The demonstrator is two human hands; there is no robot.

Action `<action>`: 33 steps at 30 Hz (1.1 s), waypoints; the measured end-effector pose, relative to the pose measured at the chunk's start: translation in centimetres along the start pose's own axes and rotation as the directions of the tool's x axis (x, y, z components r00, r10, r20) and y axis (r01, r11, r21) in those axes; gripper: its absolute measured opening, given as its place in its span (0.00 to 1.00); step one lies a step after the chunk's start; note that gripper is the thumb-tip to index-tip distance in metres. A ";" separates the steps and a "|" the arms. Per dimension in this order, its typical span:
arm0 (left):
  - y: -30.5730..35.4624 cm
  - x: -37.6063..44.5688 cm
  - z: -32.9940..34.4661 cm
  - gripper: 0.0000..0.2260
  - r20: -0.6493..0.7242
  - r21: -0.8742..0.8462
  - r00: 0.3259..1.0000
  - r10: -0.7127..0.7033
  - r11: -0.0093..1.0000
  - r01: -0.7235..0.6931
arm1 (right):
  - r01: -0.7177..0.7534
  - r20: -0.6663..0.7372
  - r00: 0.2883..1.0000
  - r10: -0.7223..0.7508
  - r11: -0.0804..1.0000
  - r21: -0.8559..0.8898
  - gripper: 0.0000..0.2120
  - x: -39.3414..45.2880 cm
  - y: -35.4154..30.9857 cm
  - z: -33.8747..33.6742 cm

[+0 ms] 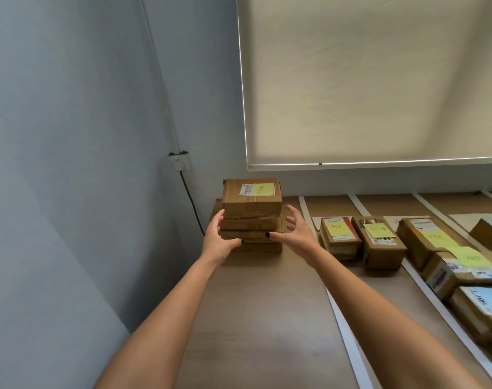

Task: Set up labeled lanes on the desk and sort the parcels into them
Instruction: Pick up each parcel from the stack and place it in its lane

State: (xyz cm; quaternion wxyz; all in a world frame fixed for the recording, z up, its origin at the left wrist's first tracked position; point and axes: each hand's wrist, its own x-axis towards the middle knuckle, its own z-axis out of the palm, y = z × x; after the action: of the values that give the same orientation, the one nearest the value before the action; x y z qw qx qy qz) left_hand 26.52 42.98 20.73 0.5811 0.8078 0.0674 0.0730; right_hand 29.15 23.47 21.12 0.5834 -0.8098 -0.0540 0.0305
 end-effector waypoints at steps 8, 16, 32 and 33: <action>-4.5 10.0 -0.7 0.36 0.003 -0.021 0.999 -0.044 0.999 0.044 | -0.081 -0.086 0.993 0.086 0.995 0.056 0.36 10.0 2.8 1.8; -8.2 20.0 0.5 0.32 -0.046 -0.109 0.997 -0.060 0.993 0.055 | -0.158 -0.140 0.973 0.185 0.970 0.184 0.30 20.1 7.9 3.1; -10.0 20.6 2.5 0.24 -0.029 -0.304 0.986 -0.163 0.941 0.147 | -0.153 -0.081 0.977 0.199 0.907 0.392 0.28 20.3 9.4 4.5; -9.4 19.5 2.2 0.24 -0.040 -0.310 0.987 -0.153 0.941 0.133 | -0.142 -0.079 0.979 0.187 0.910 0.390 0.28 19.3 8.7 4.4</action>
State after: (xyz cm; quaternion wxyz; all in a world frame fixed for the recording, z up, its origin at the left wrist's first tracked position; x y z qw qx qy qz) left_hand 45.89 47.65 11.87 0.7007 0.6980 0.1324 0.0659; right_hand 48.28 27.23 11.74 0.7277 -0.6824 0.0551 0.0428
